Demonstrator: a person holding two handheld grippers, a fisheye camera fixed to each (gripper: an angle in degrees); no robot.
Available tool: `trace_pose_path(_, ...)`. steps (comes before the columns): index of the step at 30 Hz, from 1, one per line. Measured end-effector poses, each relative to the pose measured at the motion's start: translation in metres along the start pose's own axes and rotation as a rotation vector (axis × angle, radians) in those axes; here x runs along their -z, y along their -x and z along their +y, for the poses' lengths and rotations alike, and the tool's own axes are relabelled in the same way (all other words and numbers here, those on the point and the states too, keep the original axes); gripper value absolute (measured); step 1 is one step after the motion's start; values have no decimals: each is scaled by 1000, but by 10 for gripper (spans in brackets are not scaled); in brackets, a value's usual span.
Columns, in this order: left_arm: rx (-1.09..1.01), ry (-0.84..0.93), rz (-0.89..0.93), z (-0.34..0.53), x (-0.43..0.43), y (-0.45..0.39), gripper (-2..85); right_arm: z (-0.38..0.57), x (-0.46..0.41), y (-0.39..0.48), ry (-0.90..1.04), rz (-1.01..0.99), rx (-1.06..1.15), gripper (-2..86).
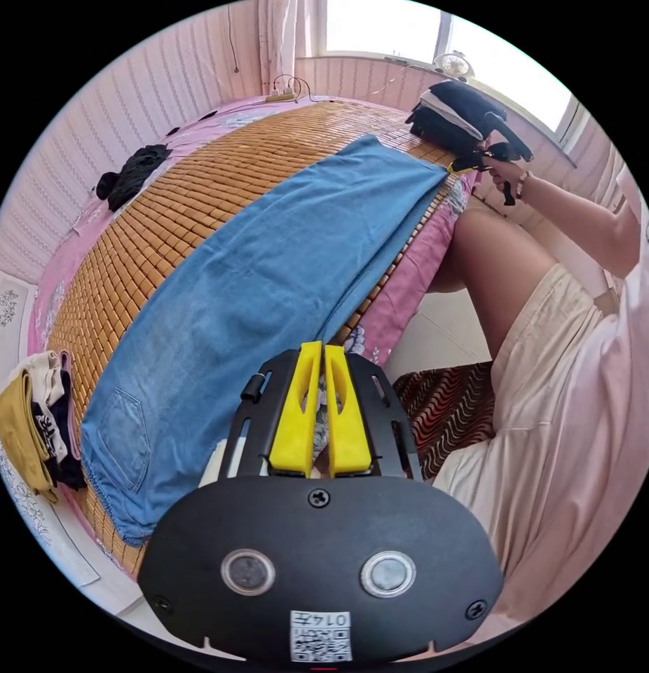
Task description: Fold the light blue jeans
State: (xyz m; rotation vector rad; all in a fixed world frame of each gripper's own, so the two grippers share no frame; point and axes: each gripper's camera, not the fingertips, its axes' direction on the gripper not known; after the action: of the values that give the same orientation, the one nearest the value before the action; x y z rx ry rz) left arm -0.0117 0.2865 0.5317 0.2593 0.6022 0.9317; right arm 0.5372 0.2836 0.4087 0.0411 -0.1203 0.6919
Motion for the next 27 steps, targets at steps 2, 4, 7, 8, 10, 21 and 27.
trace_pose_path(2,9,23,11,3,-10,0,-10,3,4,1,-50,-22,-15,-6)
trace_pose_path(4,9,2,-7,4,-5,-2,-10,8,20,4,-132,-72,-10,-6)
trace_pose_path(7,18,-25,-13,8,4,-1,-9,16,43,9,-232,-163,1,-5)
trace_pose_path(8,21,-39,-6,11,6,0,-9,17,42,8,-242,-175,-1,-5)
trace_pose_path(10,35,-45,-9,14,7,3,-7,16,23,4,-196,-141,-12,-4)
trace_pose_path(21,67,48,-19,14,-24,21,13,23,-48,73,-111,-10,138,-3)
trace_pose_path(27,52,-26,-56,19,4,20,-9,63,-105,222,136,-414,581,2)
